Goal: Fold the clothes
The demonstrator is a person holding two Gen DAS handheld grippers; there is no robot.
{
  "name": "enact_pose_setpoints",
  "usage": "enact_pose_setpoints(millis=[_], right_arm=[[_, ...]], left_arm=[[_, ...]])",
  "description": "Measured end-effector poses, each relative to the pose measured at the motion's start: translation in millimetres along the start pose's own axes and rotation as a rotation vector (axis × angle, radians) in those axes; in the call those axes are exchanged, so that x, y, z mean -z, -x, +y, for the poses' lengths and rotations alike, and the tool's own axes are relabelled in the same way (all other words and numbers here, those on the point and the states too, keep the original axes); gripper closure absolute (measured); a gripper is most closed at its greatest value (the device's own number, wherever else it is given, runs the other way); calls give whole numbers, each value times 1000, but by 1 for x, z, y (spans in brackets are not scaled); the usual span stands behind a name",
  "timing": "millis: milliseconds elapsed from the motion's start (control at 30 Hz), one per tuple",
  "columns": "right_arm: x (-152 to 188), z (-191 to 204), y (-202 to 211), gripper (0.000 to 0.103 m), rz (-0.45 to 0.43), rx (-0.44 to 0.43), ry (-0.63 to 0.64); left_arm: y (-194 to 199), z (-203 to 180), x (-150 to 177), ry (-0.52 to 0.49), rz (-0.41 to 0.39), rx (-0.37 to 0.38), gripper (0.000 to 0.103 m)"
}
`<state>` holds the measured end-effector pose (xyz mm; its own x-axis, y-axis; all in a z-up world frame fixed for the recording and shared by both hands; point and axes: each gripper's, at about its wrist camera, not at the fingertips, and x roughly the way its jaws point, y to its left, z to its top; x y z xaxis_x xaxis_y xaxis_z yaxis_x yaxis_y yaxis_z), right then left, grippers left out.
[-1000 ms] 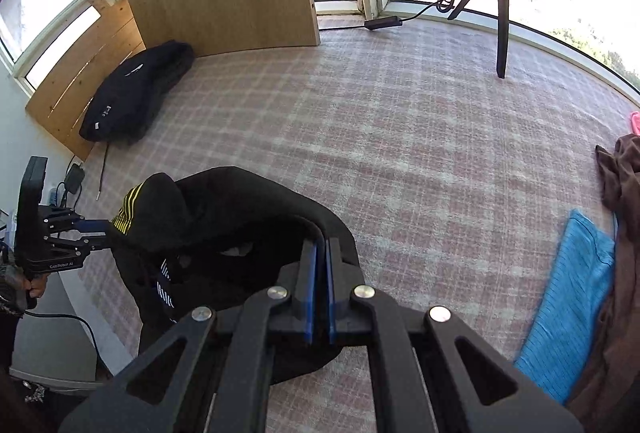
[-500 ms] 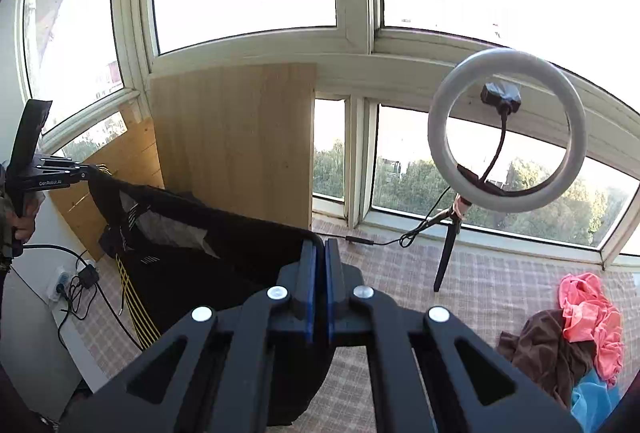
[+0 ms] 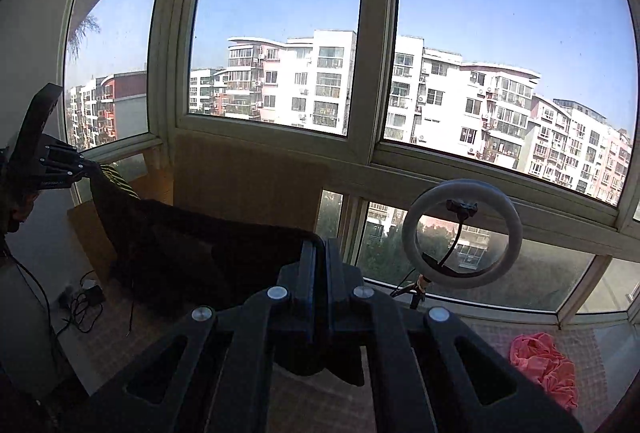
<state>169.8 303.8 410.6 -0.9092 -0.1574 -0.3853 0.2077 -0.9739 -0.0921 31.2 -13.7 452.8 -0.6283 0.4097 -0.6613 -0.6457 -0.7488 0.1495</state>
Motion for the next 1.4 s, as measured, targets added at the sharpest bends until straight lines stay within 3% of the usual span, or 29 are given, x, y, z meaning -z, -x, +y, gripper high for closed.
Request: enact_pose_setpoints(millis=[233,367,433,533,700,800,867,933,1033,1133,1233,1300,1400], right_arm=[[26,11,31,99,36,-53,2],[41,11,25,99,84,-67,-17],[58,-1,-13,99,156,-52,-71],[107,-23,-102,99,321,-51,-191],[258,-44,-274,99,729,-32,-355],[312,-46,-316,97,850,-20,-370],[319,-47,-312,96,838,-88,-379],[316,-48,-298,88,819,-133,-346],[308,-58,-270,79,768,-153,-356],[301,-56,-248,79,706,-171,-348],[303,-36,-248,76,673,-194,-203],[308,-25,-253,64,682,-184,-112],[320,-21,-271,59,705,-156,-34]], left_arm=[[30,-17,36,-43,44,49,100],[8,-21,37,-68,118,85,100],[-32,-14,40,-48,184,118,100],[-130,-13,65,28,347,197,100],[-312,-46,157,154,663,261,100],[-373,-54,198,217,758,263,99],[-375,-53,207,209,753,281,99],[-360,-47,213,206,741,324,90],[-336,-33,218,240,716,361,84],[-318,-29,220,234,693,351,85],[-298,-28,221,192,621,368,85],[-294,-26,225,143,579,385,81],[-303,-30,237,86,560,391,68]])
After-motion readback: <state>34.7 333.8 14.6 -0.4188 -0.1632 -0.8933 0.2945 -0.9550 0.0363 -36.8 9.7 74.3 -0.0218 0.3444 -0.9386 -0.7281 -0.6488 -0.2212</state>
